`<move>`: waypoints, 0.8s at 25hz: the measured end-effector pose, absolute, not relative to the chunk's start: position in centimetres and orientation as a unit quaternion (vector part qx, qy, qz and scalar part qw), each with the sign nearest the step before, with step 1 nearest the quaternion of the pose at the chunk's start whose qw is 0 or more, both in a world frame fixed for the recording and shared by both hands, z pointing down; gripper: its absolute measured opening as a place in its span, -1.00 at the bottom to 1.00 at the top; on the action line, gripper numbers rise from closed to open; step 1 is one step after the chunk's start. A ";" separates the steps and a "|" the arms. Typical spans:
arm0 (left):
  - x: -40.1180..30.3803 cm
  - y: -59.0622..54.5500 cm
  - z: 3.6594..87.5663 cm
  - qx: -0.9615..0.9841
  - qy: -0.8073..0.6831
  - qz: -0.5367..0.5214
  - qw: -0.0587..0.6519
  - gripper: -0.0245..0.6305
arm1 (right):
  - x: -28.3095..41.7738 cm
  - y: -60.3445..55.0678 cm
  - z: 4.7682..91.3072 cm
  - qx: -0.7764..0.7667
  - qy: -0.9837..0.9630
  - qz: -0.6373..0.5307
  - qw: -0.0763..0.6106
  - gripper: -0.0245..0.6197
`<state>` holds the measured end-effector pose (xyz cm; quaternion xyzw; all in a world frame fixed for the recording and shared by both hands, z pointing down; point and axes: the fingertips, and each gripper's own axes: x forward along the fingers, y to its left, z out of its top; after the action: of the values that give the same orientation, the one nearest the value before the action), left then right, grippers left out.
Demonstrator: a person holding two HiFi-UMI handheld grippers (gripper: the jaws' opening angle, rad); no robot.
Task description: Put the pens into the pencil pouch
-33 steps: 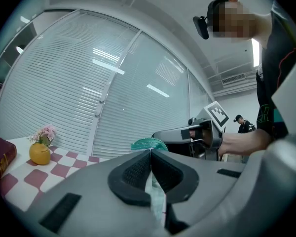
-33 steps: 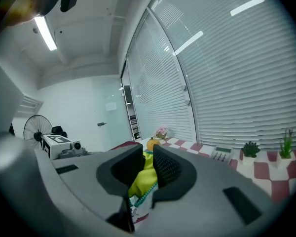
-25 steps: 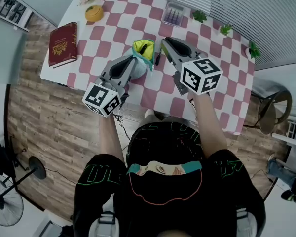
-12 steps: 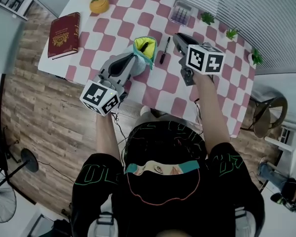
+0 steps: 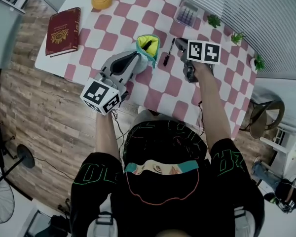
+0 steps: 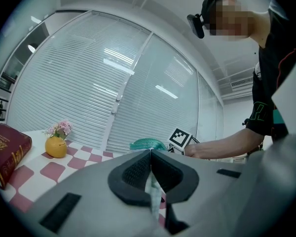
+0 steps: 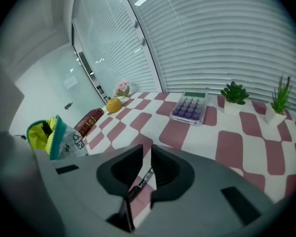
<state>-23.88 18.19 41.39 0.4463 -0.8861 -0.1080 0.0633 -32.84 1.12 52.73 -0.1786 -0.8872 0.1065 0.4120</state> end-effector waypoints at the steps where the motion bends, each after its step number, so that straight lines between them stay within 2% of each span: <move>1: -24.1 18.2 41.5 0.447 -0.886 -0.109 0.064 -0.92 | -33.0 1.1 53.3 -0.177 -0.882 0.110 0.422 -0.75; 13: -25.4 18.1 42.5 0.454 -0.879 -0.126 0.075 -0.92 | -34.4 0.9 58.8 -0.147 -0.826 0.164 0.519 -0.75; 20: -25.7 18.0 42.8 0.456 -0.876 -0.137 0.075 -0.92 | -35.4 0.3 59.8 -0.119 -0.814 0.190 0.536 -0.73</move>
<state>-25.71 18.04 42.84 0.4560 -0.8761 -0.1370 0.0755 -35.39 0.27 59.79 -0.1193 -0.8139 0.1903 0.5358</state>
